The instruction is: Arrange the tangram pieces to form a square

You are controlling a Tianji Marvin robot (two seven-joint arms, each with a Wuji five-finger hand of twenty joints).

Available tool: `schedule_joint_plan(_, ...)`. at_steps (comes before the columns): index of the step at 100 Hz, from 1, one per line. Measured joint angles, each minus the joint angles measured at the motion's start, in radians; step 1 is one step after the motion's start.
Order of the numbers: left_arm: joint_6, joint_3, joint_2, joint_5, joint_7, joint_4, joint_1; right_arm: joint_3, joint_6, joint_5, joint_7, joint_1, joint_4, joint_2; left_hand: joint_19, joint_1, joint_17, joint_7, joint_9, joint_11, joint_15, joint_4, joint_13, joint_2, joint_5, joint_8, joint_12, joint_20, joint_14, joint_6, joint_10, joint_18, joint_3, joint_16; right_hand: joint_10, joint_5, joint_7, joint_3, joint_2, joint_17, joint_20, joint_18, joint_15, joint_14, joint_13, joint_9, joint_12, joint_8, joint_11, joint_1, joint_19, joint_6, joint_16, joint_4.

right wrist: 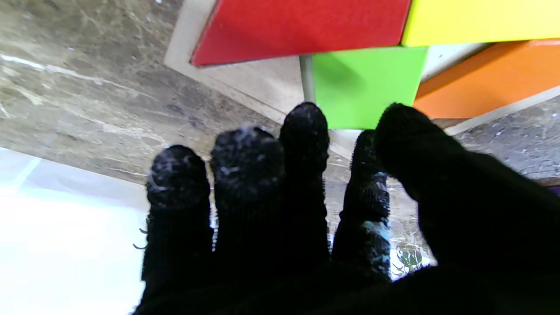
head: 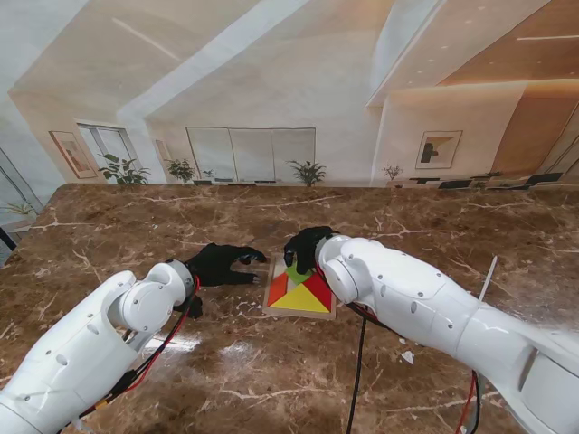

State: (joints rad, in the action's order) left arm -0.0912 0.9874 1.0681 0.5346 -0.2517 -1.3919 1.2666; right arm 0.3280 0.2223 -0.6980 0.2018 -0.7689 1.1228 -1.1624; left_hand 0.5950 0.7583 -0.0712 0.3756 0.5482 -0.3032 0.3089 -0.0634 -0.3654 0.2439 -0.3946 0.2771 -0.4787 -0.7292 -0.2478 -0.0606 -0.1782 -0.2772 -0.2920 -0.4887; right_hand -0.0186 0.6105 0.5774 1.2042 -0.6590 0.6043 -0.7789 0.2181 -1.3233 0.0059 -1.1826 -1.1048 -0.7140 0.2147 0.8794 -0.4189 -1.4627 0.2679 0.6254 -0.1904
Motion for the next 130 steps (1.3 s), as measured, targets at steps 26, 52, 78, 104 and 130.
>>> schedule_joint_plan(26, 0.000, -0.002, 0.000, -0.001, -0.002, 0.000, -0.001, 0.003, -0.002, -0.001, -0.004, -0.002, -0.001, 0.001, 0.000, 0.000, 0.000, 0.000, 0.000, 0.000, 0.000, 0.000, 0.000, 0.000, 0.000, 0.000, 0.000, 0.000, 0.000, 0.000, 0.000, 0.000, 0.000, 0.000, 0.000, 0.000, 0.001, 0.000, 0.000, 0.000, 0.000, 0.000, 0.000, 0.000, 0.000, 0.000, 0.000, 0.000, 0.000, 0.000, 0.000, 0.000, 0.000, 0.000)
schedule_joint_plan(52, 0.000, -0.002, 0.000, -0.001, -0.001, 0.000, -0.001, 0.009, -0.024, 0.004, -0.023, -0.003, -0.022, -0.004, 0.000, 0.000, 0.000, 0.000, 0.000, 0.000, 0.001, 0.000, 0.000, 0.000, 0.000, 0.000, 0.000, 0.000, 0.000, 0.000, 0.000, 0.000, 0.001, 0.000, -0.001, 0.011, 0.006, 0.000, -0.006, 0.000, 0.000, 0.000, 0.000, 0.000, 0.000, 0.000, 0.000, 0.004, 0.000, 0.031, -0.001, -0.011, 0.000, 0.001)
schedule_joint_plan(78, 0.000, -0.001, 0.000, 0.000, 0.000, 0.000, -0.001, 0.005, -0.026, 0.002, -0.025, 0.004, -0.028, -0.005, 0.000, 0.000, 0.000, 0.000, 0.000, 0.000, 0.011, 0.000, 0.000, 0.000, 0.000, 0.000, 0.000, 0.000, 0.000, 0.000, 0.000, 0.000, 0.001, 0.000, -0.001, 0.012, 0.017, 0.000, -0.006, 0.000, 0.000, 0.000, 0.000, 0.000, 0.000, 0.000, 0.001, 0.004, 0.000, 0.031, -0.001, -0.021, 0.000, 0.003)
schedule_joint_plan(104, 0.000, 0.000, 0.000, 0.001, 0.000, 0.000, -0.001, 0.002, -0.022, -0.003, -0.013, 0.008, -0.022, -0.002, 0.000, 0.000, 0.000, 0.000, 0.000, 0.000, 0.011, 0.000, 0.000, 0.000, 0.000, 0.000, 0.000, 0.000, 0.000, 0.000, 0.000, 0.000, 0.002, 0.000, -0.001, 0.012, 0.018, 0.000, -0.006, 0.000, 0.000, 0.000, 0.000, 0.000, 0.000, 0.000, 0.008, 0.005, 0.000, 0.041, -0.001, -0.021, 0.000, 0.013)
schedule_joint_plan(130, 0.000, 0.001, 0.000, 0.002, 0.001, 0.000, 0.000, 0.031, -0.020, -0.002, -0.022, -0.006, -0.012, -0.001, 0.000, 0.000, 0.000, 0.000, 0.000, 0.000, 0.011, 0.000, 0.000, 0.000, 0.000, 0.000, 0.000, 0.000, 0.000, 0.000, 0.000, 0.000, 0.002, 0.000, -0.001, 0.012, 0.018, 0.000, -0.006, 0.000, 0.000, 0.000, 0.000, 0.000, 0.000, 0.000, 0.008, 0.005, 0.000, 0.041, -0.001, -0.021, 0.000, 0.014)
